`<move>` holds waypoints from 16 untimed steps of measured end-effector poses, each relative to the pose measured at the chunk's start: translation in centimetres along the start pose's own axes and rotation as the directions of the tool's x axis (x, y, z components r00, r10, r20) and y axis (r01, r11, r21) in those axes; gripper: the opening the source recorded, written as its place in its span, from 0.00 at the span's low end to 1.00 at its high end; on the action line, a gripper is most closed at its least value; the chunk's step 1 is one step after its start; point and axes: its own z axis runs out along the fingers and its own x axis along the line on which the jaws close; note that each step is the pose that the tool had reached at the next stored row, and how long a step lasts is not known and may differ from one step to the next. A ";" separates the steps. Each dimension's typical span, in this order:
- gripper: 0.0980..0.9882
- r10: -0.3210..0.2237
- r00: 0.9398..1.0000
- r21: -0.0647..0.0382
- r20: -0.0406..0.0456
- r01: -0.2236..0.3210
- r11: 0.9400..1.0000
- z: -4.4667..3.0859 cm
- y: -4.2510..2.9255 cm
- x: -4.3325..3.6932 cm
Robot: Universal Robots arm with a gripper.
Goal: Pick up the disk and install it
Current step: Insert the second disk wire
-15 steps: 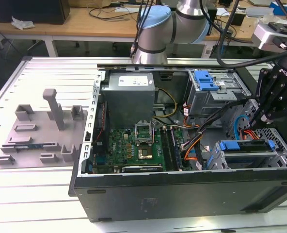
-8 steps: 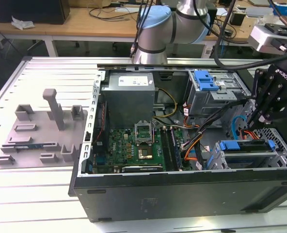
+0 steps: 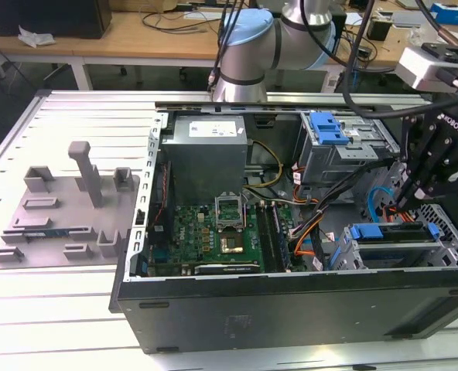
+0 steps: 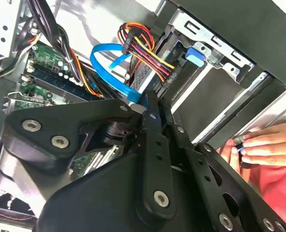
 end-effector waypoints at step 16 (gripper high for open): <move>0.07 -0.015 0.998 0.103 0.064 0.009 0.995 0.61 1.68 1.53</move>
